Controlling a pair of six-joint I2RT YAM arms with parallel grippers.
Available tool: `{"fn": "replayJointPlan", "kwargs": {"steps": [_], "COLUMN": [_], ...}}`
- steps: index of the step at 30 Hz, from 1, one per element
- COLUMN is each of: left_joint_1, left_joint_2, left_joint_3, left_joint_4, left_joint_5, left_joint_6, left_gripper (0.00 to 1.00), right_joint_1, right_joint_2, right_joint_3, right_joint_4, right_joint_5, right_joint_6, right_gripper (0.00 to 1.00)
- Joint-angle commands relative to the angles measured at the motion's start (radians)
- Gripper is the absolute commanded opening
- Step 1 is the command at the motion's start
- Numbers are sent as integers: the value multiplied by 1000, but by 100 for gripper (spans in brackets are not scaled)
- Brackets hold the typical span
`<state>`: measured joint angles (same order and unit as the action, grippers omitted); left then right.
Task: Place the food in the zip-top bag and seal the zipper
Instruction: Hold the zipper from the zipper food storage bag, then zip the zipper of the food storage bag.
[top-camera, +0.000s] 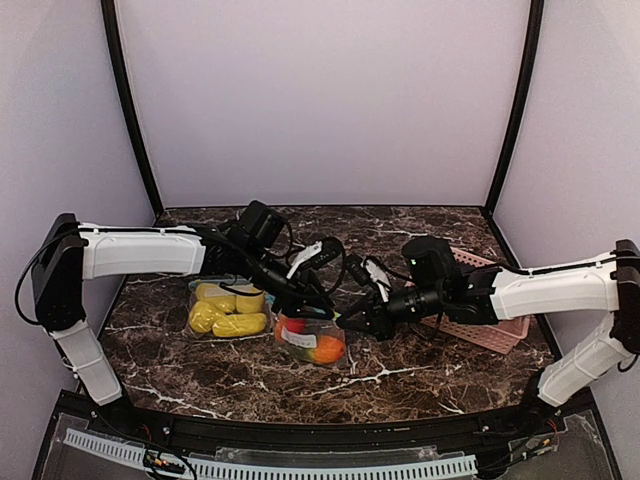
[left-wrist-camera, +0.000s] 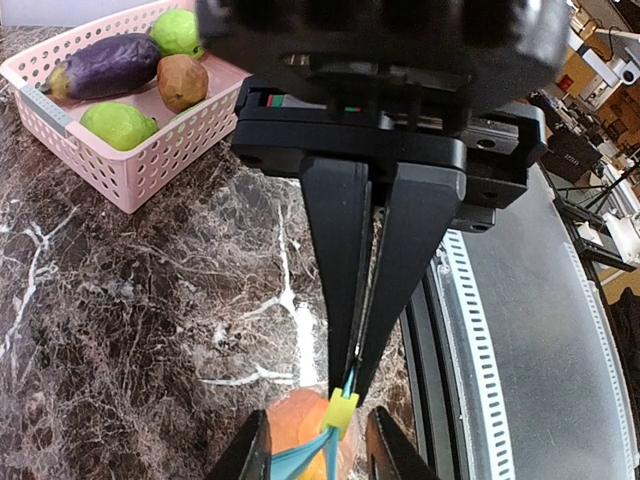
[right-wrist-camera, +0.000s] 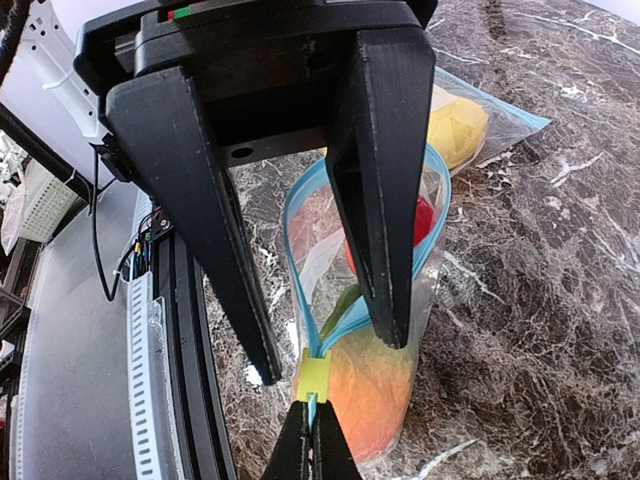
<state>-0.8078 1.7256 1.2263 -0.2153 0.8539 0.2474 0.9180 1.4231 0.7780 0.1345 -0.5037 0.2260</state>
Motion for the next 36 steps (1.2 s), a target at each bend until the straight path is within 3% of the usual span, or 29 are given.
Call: {"fn": "replayJointPlan", "kwargs": {"steps": [1,22,36], "left_joint_1": [-17,-27,-35], "left_joint_2": [14,32,26], "left_joint_3": [22,47,40], "left_joint_4": [5,-56,-87], "left_joint_5": [43,52,33], "left_joint_6": [-21,-28,-29], "left_gripper": [31,8,1], "right_joint_1": [-14,-25,-34], "right_joint_2": [10,10,-30], "right_joint_3": [2,-10,-42], "right_joint_4": [52,53,54], "right_joint_5": [-9,26,115], "right_joint_6": [7,21,42], "right_gripper": [0,0,0]}}
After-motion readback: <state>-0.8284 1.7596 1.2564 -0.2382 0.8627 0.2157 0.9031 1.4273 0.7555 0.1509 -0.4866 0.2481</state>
